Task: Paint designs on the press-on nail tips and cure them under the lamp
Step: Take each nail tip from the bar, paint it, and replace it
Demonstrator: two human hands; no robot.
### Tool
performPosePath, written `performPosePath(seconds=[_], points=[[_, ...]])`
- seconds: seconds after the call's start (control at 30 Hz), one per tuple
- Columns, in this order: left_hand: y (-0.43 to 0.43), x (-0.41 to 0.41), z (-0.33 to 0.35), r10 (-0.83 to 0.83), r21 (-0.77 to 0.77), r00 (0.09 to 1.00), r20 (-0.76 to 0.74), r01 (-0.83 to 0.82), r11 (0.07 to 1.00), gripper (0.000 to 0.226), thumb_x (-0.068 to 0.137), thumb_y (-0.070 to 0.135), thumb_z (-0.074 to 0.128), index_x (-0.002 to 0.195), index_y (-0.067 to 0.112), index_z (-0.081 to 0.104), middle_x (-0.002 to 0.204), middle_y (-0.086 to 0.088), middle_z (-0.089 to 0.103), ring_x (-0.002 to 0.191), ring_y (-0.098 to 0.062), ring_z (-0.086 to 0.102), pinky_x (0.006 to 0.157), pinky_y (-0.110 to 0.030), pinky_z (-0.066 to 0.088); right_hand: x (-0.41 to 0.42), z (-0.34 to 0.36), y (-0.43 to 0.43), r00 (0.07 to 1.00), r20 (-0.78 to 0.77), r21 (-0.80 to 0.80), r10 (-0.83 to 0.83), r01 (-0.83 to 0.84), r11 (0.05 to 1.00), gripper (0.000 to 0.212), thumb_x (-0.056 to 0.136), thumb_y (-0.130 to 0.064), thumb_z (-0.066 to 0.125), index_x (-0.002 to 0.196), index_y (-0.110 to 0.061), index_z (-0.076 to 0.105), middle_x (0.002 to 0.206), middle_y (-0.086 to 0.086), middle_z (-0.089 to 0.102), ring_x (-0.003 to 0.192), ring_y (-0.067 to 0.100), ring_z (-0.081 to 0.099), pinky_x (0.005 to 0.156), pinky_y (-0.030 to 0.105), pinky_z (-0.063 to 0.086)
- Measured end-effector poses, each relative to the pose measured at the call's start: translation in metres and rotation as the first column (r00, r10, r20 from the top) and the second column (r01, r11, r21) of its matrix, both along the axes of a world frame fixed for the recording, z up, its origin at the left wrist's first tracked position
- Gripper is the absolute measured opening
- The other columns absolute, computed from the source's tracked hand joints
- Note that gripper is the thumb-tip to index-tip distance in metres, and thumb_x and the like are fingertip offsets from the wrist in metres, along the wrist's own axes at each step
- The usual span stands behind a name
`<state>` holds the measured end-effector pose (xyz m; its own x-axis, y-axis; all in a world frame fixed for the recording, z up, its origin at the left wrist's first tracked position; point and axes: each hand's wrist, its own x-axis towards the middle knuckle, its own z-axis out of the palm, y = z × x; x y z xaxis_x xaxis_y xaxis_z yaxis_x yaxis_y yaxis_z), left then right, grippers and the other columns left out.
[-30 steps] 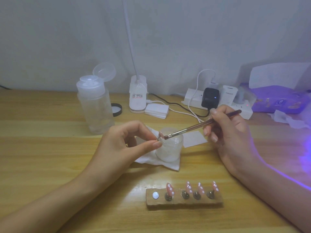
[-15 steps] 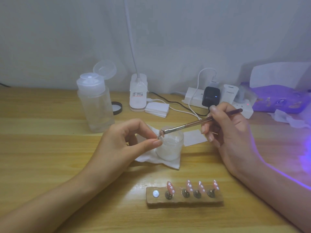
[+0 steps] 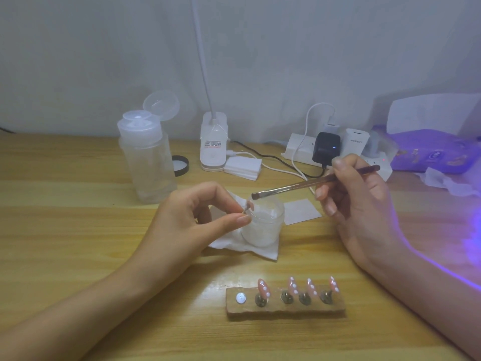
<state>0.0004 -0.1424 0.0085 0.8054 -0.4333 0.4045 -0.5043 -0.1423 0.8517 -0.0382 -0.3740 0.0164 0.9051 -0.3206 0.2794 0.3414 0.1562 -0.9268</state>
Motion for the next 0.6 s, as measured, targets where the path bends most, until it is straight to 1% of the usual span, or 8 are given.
performPosePath(seconds=[0.1, 0.17, 0.23, 0.3, 0.37, 0.43, 0.5, 0.6], points=[[0.0001, 0.0001, -0.0002, 0.003, 0.0, 1.0, -0.001, -0.003, 1.0, 0.012, 0.073, 0.034, 0.076, 0.071, 0.026, 0.067, 0.052, 0.024, 0.054, 0.045, -0.002, 0.035, 0.047, -0.005, 0.027, 0.0002, -0.0002, 0.0019, 0.999, -0.037, -0.035, -0.019, 0.017, 0.999, 0.03, 0.097, -0.025, 0.058, 0.067, -0.025, 0.051, 0.054, 0.003, 0.059, 0.04, 0.01, 0.04, 0.042, 0.017, 0.029], [0.0, 0.0001, -0.0003, 0.006, 0.003, 1.0, -0.001, -0.006, 1.0, 0.012, 0.073, 0.034, 0.076, 0.071, 0.026, 0.067, 0.052, 0.024, 0.053, 0.045, -0.002, 0.035, 0.047, -0.005, 0.027, 0.0004, 0.0006, 0.0018, 0.998, -0.047, 0.002, -0.045, 0.045, 0.999, 0.035, 0.098, -0.02, 0.055, 0.064, -0.026, 0.052, 0.052, 0.003, 0.056, 0.04, 0.01, 0.038, 0.042, 0.016, 0.031], [0.0, 0.0, -0.0001, 0.009, 0.005, 1.0, -0.001, -0.009, 1.0, 0.012, 0.073, 0.034, 0.076, 0.071, 0.026, 0.067, 0.052, 0.024, 0.053, 0.045, -0.001, 0.035, 0.047, -0.005, 0.028, -0.0004, 0.0022, 0.0019, 0.999, -0.019, 0.035, -0.028, 0.028, 0.999, 0.032, 0.097, -0.023, 0.056, 0.066, -0.025, 0.052, 0.053, 0.002, 0.058, 0.041, 0.009, 0.041, 0.041, 0.015, 0.033], [0.0001, 0.0004, -0.0003, 0.009, 0.006, 1.0, -0.005, -0.009, 1.0, 0.012, 0.073, 0.034, 0.076, 0.071, 0.027, 0.067, 0.054, 0.023, 0.055, 0.046, -0.002, 0.036, 0.047, -0.005, 0.028, -0.0009, 0.0024, 0.003, 1.0, -0.011, 0.004, 0.004, -0.004, 1.0, 0.028, 0.096, -0.028, 0.058, 0.069, -0.024, 0.051, 0.055, 0.002, 0.06, 0.042, 0.01, 0.044, 0.04, 0.015, 0.032], [0.0002, 0.0007, -0.0006, 0.007, 0.006, 1.0, -0.004, -0.007, 1.0, 0.012, 0.073, 0.034, 0.077, 0.071, 0.027, 0.067, 0.054, 0.023, 0.055, 0.045, -0.002, 0.036, 0.047, -0.006, 0.028, -0.0006, 0.001, 0.0035, 0.999, -0.051, -0.02, -0.007, 0.006, 1.0, 0.03, 0.097, -0.024, 0.057, 0.068, -0.024, 0.05, 0.053, 0.002, 0.058, 0.042, 0.01, 0.042, 0.041, 0.015, 0.032], [0.0005, 0.0005, -0.0006, 0.004, 0.006, 1.0, 0.003, -0.004, 1.0, 0.014, 0.073, 0.034, 0.08, 0.071, 0.028, 0.067, 0.052, 0.024, 0.054, 0.045, -0.001, 0.035, 0.047, -0.005, 0.028, -0.0002, 0.0006, 0.0026, 0.997, -0.069, -0.001, -0.03, 0.03, 1.0, 0.032, 0.098, -0.02, 0.055, 0.067, -0.023, 0.049, 0.051, 0.003, 0.055, 0.041, 0.01, 0.039, 0.041, 0.015, 0.032], [0.0006, -0.0002, -0.0001, -0.004, 0.0, 1.0, 0.008, 0.004, 1.0, 0.017, 0.073, 0.036, 0.082, 0.071, 0.027, 0.067, 0.053, 0.024, 0.054, 0.045, -0.001, 0.035, 0.047, -0.005, 0.028, -0.0004, 0.0016, 0.002, 0.999, -0.042, 0.029, -0.026, 0.028, 0.999, 0.029, 0.098, -0.023, 0.055, 0.07, -0.021, 0.048, 0.052, 0.002, 0.057, 0.042, 0.01, 0.04, 0.042, 0.015, 0.034], [0.0, -0.0001, 0.0004, -0.004, 0.001, 1.0, 0.014, 0.004, 1.0, 0.016, 0.073, 0.036, 0.08, 0.071, 0.027, 0.067, 0.055, 0.026, 0.056, 0.045, 0.0, 0.036, 0.047, -0.004, 0.029, -0.0009, 0.0022, 0.0026, 1.0, -0.022, -0.005, 0.007, -0.007, 1.0, 0.024, 0.092, -0.031, 0.057, 0.074, -0.02, 0.046, 0.055, 0.002, 0.06, 0.041, 0.01, 0.042, 0.04, 0.015, 0.032]])
